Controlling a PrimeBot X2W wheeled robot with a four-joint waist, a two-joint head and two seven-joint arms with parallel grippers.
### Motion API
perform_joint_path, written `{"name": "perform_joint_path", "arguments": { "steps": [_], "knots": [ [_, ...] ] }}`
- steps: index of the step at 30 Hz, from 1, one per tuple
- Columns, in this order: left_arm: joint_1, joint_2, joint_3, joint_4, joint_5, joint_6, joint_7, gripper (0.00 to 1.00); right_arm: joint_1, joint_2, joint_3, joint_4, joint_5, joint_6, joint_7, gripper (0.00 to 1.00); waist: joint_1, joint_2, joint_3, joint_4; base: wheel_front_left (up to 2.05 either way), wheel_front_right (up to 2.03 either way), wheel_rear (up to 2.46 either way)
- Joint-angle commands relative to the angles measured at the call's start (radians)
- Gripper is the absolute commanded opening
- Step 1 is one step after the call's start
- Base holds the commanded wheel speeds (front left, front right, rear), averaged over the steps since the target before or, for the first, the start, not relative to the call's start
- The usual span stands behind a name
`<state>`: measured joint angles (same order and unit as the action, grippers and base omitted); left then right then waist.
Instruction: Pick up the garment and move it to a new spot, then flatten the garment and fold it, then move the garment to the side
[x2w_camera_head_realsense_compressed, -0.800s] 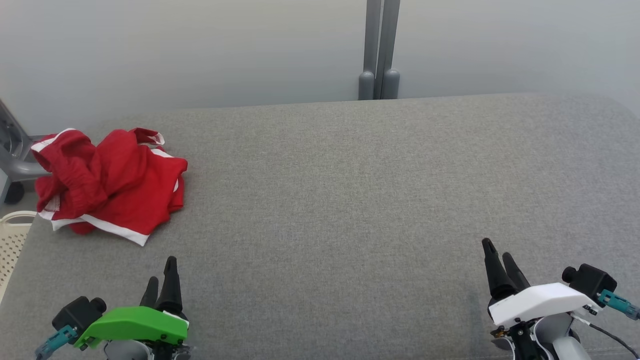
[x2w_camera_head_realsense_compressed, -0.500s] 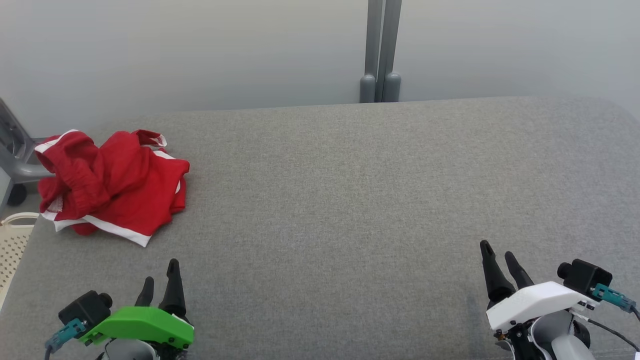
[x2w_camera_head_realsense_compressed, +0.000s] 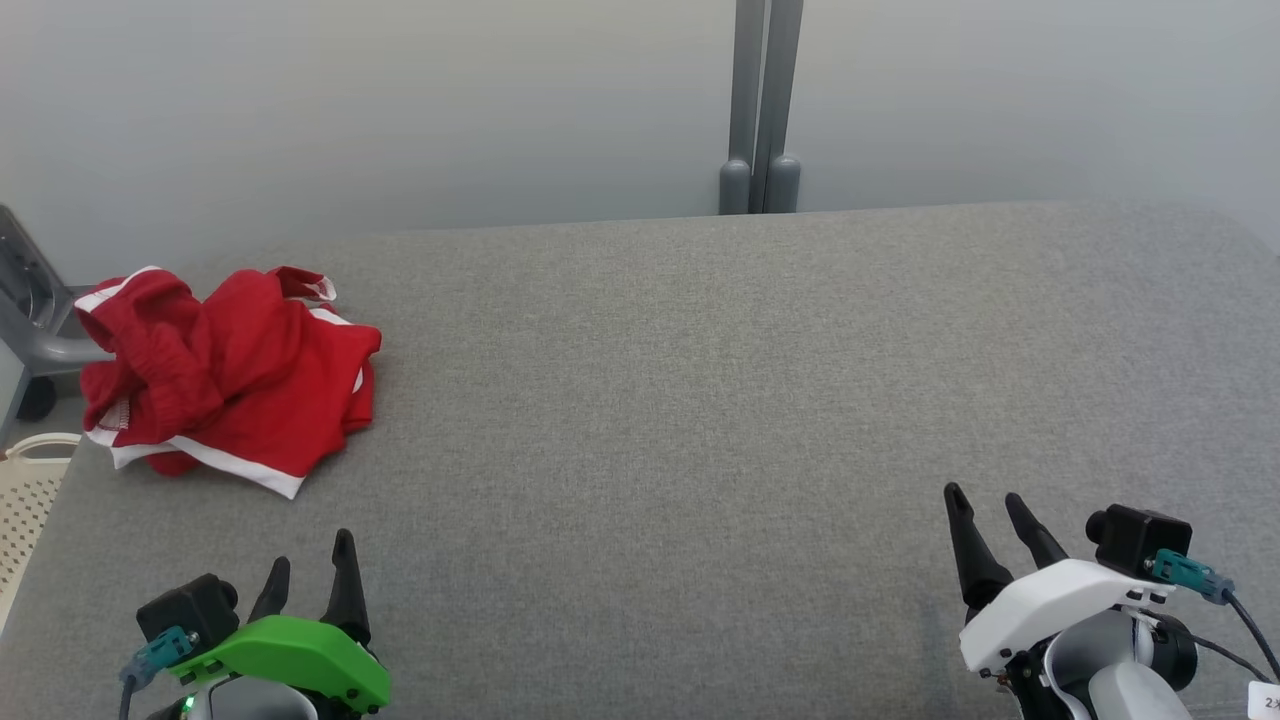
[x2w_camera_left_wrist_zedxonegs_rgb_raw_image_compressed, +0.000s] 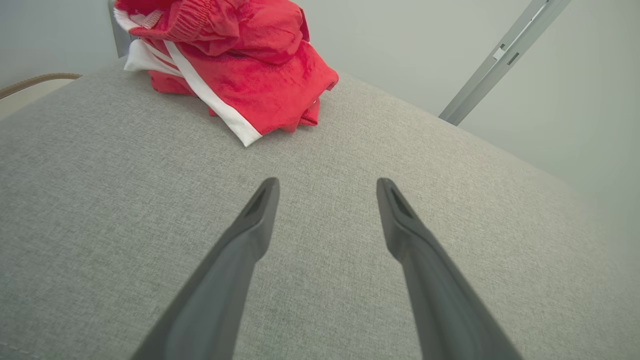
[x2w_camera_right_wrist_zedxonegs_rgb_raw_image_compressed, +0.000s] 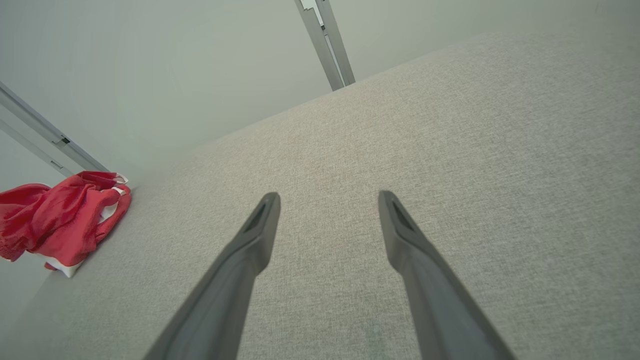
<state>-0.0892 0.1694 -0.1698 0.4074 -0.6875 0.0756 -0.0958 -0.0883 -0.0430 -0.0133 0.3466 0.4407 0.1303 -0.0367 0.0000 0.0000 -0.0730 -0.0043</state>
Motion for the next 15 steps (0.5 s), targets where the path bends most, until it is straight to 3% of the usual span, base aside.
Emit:
{"name": "perform_joint_path", "arguments": {
  "steps": [1,15],
  "knots": [
    [-0.018,0.012,-0.004,-0.004,0.020,0.009,-0.010,1.00,-0.011,-0.005,0.002,-0.011,-0.028,0.000,0.000,1.00,0.0000,0.0000,-0.001,-0.001,0.00,0.00,0.00],
    [-0.031,0.037,-0.048,-0.024,0.129,0.017,-0.050,1.00,-0.011,-0.007,0.017,-0.023,-0.193,0.000,-0.007,1.00,0.0000,0.0000,-0.018,-0.002,0.00,0.00,0.00]
  ]
}}
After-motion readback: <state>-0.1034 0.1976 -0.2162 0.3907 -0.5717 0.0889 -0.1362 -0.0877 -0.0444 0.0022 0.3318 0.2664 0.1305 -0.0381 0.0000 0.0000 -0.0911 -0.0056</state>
